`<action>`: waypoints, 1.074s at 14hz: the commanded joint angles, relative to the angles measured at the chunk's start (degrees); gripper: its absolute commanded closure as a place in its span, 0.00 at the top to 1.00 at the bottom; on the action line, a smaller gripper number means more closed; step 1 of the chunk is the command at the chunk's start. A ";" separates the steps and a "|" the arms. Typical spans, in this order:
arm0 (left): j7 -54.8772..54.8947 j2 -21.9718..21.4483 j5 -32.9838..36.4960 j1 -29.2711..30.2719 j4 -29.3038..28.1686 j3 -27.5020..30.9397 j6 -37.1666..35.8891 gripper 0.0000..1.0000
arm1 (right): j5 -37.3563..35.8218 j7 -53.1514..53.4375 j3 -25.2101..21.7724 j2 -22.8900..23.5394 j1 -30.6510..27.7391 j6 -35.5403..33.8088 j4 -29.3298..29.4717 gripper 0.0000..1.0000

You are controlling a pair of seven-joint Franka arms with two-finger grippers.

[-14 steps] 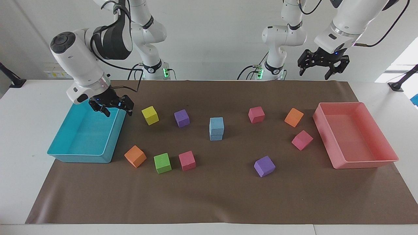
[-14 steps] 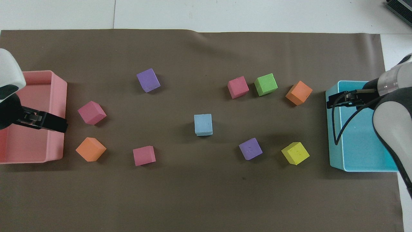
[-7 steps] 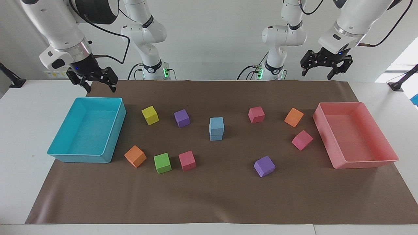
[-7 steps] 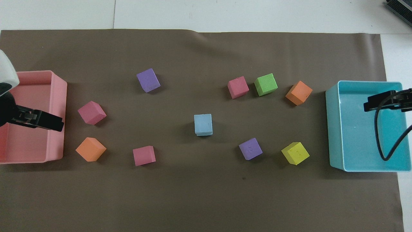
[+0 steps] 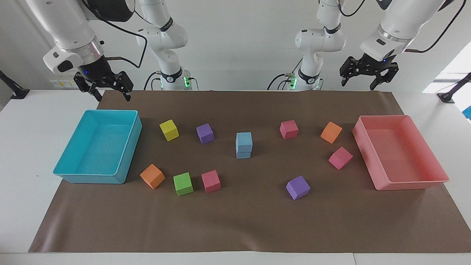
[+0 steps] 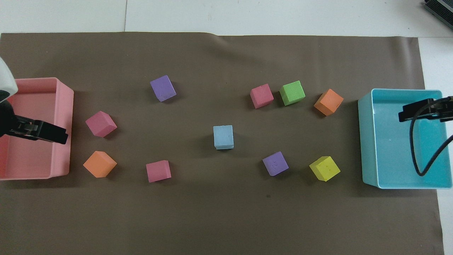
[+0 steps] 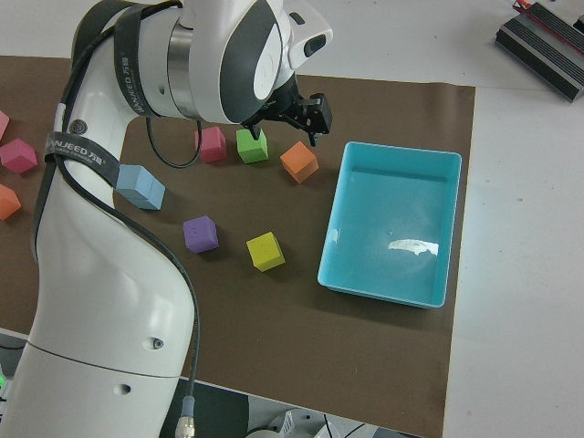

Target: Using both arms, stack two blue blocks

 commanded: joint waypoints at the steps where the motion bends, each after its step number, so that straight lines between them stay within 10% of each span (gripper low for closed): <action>1: 0.21 -0.99 -0.05 1.02 -1.54 -0.65 1.31 1.00 | -0.91 1.09 2.84 0.01 -3.15 -0.62 0.63 1.00; 15: 0.12 -1.08 -0.23 0.93 -1.62 -0.74 1.05 1.00 | -1.44 2.23 3.36 -1.66 -2.36 -2.12 0.02 1.00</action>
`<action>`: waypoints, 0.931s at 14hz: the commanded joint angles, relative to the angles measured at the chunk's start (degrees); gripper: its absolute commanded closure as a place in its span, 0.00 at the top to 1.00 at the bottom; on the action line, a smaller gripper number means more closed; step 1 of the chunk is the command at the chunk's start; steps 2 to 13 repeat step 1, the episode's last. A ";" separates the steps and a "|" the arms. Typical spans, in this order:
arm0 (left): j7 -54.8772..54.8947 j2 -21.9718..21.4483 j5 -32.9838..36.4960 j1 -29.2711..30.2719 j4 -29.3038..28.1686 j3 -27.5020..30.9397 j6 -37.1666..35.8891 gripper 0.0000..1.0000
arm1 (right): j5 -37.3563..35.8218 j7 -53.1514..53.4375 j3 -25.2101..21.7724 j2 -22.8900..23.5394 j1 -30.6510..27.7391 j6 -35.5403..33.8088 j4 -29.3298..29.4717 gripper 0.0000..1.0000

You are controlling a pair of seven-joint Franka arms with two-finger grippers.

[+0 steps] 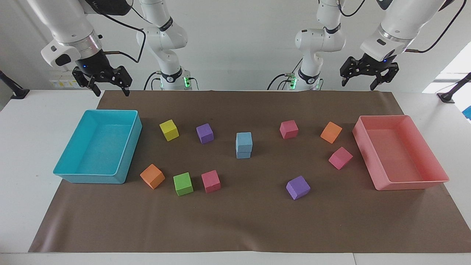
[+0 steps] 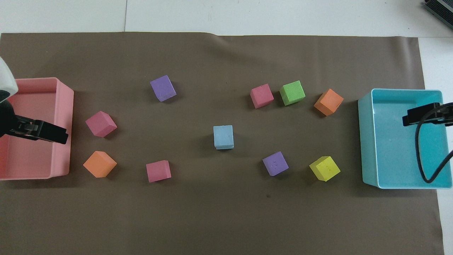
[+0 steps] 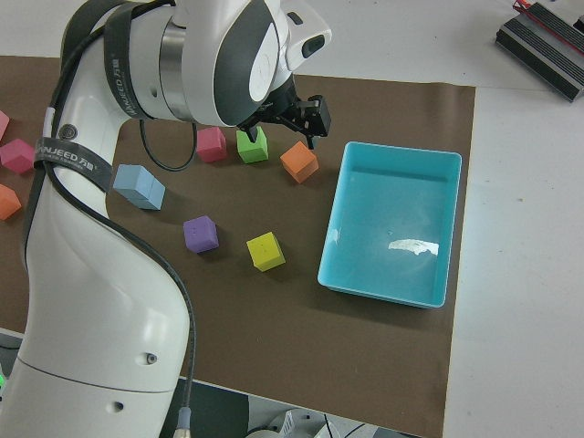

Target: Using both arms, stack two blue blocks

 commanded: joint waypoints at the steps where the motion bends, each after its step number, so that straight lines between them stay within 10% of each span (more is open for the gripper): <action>1: 0.21 -1.08 -0.23 0.92 -1.58 -0.54 1.08 1.00 | -1.53 1.83 0.71 -0.34 -0.32 -0.32 -0.15 1.00; 13: 0.21 -1.08 -0.23 0.92 -1.58 -0.54 1.08 1.00 | -1.53 1.83 0.71 -0.34 -0.32 -0.32 -0.15 1.00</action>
